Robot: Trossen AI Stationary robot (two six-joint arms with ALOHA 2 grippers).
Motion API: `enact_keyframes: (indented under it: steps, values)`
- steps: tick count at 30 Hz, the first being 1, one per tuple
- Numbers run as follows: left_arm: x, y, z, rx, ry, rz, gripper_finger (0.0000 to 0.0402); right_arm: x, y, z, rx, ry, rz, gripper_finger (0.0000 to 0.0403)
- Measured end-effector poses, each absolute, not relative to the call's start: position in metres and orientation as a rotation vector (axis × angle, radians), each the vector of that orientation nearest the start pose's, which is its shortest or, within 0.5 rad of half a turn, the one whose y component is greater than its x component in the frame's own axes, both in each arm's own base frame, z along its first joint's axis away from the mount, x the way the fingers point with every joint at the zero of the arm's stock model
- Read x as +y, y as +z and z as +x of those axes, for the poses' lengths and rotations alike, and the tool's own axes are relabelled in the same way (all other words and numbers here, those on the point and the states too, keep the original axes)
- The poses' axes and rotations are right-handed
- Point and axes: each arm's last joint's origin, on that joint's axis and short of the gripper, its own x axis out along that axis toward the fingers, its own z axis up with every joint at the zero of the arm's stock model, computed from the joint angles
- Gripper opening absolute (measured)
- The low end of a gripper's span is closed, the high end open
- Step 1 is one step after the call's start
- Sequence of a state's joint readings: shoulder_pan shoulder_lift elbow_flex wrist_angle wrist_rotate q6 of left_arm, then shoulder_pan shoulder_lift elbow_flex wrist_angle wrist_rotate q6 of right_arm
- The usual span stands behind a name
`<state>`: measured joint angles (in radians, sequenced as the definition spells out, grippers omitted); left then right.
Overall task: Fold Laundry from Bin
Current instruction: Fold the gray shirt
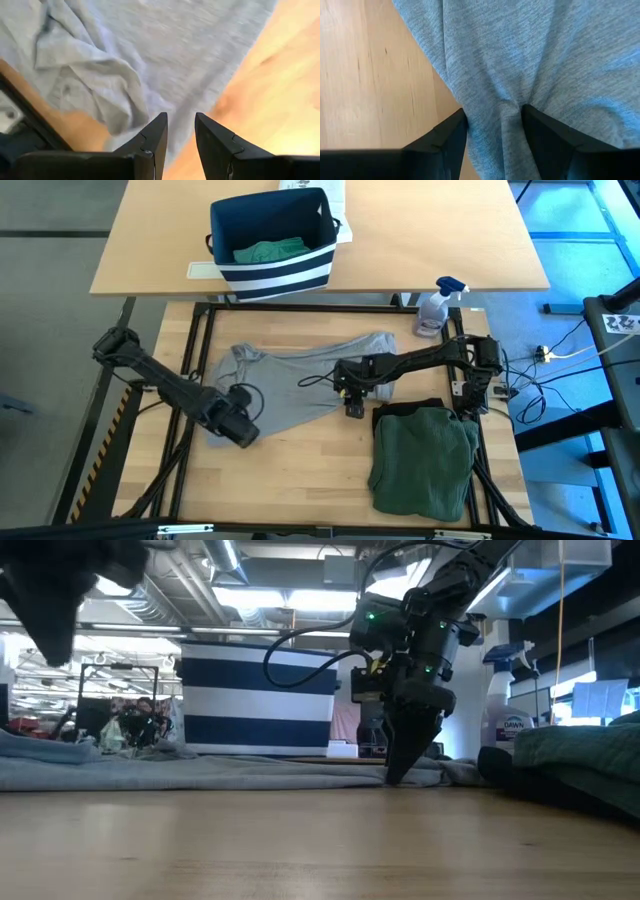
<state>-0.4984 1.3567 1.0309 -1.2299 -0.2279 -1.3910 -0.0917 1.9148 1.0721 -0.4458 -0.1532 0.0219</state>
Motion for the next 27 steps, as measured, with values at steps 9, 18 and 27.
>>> enact_keyframes:
  steps: [9, 18, 27]
  values:
    - [-0.075, 0.219, 0.214, 1.317, 0.888, -0.463, 0.0094, -0.027, 0.116, 0.343, 1.277, 0.038, 0.176, 0.0198]
    - [-0.065, 0.197, 0.222, 1.414, 0.947, -0.423, 0.0094, -0.027, 0.117, 0.343, 1.272, 0.038, 0.174, 0.0198]
    - [-0.067, 0.19, 0.23, 1.378, 0.938, -0.404, 0.0145, -0.027, 0.117, 0.345, 1.25, 0.038, 0.171, 0.0198]
